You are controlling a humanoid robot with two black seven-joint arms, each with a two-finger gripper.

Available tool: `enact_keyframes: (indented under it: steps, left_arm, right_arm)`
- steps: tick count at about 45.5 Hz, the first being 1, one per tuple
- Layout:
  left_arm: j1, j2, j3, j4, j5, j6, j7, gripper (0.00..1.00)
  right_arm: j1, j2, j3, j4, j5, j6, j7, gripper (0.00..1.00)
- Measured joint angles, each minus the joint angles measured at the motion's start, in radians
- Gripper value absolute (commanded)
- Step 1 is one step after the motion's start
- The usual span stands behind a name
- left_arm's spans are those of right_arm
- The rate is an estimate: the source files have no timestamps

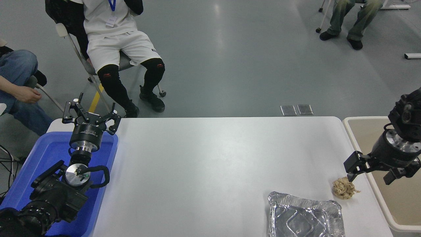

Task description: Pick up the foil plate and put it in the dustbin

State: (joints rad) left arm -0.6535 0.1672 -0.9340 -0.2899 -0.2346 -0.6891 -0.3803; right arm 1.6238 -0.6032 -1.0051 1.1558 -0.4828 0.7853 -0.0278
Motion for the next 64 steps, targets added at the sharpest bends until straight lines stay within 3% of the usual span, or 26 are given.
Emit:
enact_keyframes:
  steps: [41, 64]
  left_arm:
    - [0.0, 0.0, 0.0, 0.0, -0.002, 0.001, -0.001, 0.99]
    - [0.0, 0.0, 0.0, 0.0, -0.002, 0.0, -0.002, 0.99]
  right_arm:
    - [-0.215, 0.005, 0.12, -0.025, -0.064, -0.002, -0.006, 1.0]
    - [-0.342, 0.073, 0.192, -0.095, -0.08, -0.168, -0.005, 1.0]
